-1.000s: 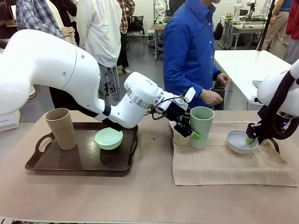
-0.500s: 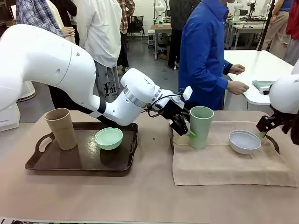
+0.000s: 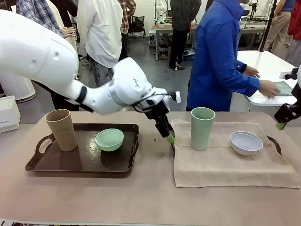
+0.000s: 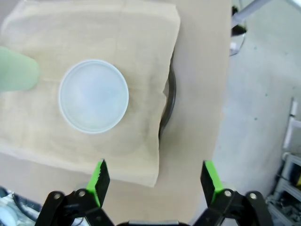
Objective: Set up a tray with a mat and arrange the tableware.
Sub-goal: Place the Picnic Bowl and Reusable plastic cup back onto the Handle tray in front of the human's position.
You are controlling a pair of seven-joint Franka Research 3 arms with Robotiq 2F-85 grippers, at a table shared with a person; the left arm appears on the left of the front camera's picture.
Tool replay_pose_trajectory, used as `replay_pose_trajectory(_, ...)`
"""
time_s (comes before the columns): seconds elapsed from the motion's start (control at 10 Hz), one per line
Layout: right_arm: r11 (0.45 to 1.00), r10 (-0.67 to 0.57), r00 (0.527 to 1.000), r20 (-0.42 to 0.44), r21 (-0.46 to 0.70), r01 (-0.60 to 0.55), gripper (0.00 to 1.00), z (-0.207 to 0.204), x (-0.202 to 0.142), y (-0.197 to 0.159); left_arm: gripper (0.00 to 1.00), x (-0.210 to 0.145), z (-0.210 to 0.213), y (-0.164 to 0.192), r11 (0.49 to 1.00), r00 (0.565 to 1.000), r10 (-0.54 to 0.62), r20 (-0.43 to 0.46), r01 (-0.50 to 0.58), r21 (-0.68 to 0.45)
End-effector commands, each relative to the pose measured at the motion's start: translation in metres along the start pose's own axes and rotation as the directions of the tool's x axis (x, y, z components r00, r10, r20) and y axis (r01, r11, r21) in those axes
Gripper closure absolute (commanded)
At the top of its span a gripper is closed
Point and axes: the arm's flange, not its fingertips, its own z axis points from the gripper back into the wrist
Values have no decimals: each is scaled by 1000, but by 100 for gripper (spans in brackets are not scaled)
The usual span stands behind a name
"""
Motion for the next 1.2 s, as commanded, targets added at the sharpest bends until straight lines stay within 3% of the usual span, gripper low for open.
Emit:
replay_pose_trajectory(0.0, 999, 14, 1000, -8, -31, -14, 0, 18, -14, -2, 0, 16, 67, -37, 988, 980, 155, -124, -150, 49)
replay_pose_trajectory(0.2, 998, 26, 999, -21, -61, -27, 0, 41, -21, 2, 0, 20, 127, -66, 933, 900, 357, -249, -332, 138)
replay_pose_trajectory(0.3, 997, 29, 999, -28, -67, -31, 0, 56, -27, 4, 0, 16, 153, -78, 869, 820, 492, -294, -442, 221)
replay_pose_trajectory(0.4, 997, 21, 1000, -22, -68, -22, 0, 70, -31, 3, 0, 14, 171, -89, 804, 747, 590, -306, -514, 298)
replay_pose_trajectory(0.6, 999, -3, 1000, 6, -48, 3, 0, 88, -31, 1, 0, 14, 195, -101, 702, 670, 700, -248, -579, 415)
replay_pose_trajectory(0.7, 1000, 11, 1000, 1, -17, -11, 0, 82, -27, 0, 0, 15, 199, -103, 767, 781, 609, -139, -536, 352)
replay_pose_trajectory(0.8, 999, 14, 1000, 9, -41, -13, 0, 84, -32, 2, 0, 8, 200, -102, 740, 703, 661, -263, -550, 388)
replay_pose_trajectory(1.1, 999, 14, 1000, 9, -41, -13, 0, 84, -32, 2, 0, 8, 200, -102, 740, 703, 661, -263, -550, 388)
